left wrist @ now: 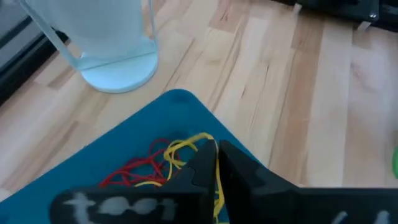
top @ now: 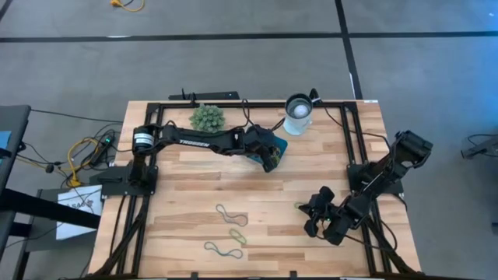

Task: Pick and place items into bin
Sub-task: Put the yellow rubber band into the blue bin, then put the blue rubber band into the blue bin

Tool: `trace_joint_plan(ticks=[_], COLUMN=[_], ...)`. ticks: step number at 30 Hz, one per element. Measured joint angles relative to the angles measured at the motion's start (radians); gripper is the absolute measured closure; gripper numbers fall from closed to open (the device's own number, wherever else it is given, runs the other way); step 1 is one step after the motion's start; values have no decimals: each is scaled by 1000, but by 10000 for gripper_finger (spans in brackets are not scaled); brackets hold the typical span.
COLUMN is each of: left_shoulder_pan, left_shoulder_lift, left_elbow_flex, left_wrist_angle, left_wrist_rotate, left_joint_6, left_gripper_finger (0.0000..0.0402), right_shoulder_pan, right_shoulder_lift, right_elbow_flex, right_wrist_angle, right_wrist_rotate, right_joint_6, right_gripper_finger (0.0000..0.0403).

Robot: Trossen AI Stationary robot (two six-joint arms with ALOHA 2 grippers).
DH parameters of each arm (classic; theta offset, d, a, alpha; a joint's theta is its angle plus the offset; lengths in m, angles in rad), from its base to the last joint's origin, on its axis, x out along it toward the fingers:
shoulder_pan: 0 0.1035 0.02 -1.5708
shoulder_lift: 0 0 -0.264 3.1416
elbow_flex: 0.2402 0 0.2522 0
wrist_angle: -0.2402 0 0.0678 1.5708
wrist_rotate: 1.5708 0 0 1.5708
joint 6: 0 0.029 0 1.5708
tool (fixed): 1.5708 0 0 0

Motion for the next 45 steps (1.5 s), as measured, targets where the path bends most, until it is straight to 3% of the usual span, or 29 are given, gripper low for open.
trace_joint_plan(ticks=[8, 12, 15, 18, 21, 26, 33, 38, 41, 45], left_shoulder_pan=[-5, -6, -8, -25, -68, -219, -555, -736, -797, -844], left_shoulder_lift=[0, -6, -41, -105, -181, -364, -411, -357, -338, -295], left_elbow_flex=[0, 6, 68, 143, 198, 234, 225, 81, -29, -183], left_wrist_angle=[-14, -38, -169, -329, -491, -688, -982, -942, -860, -682], left_wrist_rotate=[2, 129, 249, 270, 177, -68, -410, -577, -559, -406], left_joint_6=[-42, -47, -19, 6, 55, 32, -299, -540, -721, -857], left_gripper_finger=[313, 286, 284, 283, 283, 283, 283, 283, 283, 283], right_shoulder_pan=[0, 1, 1, -2, -6, 16, 68, 75, 72, 66], right_shoulder_lift=[-44, -77, -82, -82, -82, -82, -82, -82, -82, -82], right_elbow_flex=[0, 0, 0, 0, 0, 0, 0, 0, 0, 0], right_wrist_angle=[3, 15, 35, 38, 38, 73, 153, 182, 205, 209], right_wrist_rotate=[-35, -87, -107, -108, -109, -121, -68, -68, -66, -32], right_joint_6=[-98, -157, -158, -158, -153, -142, -148, -150, -150, -150], right_gripper_finger=[403, 403, 403, 403, 403, 403, 403, 403, 403, 403])
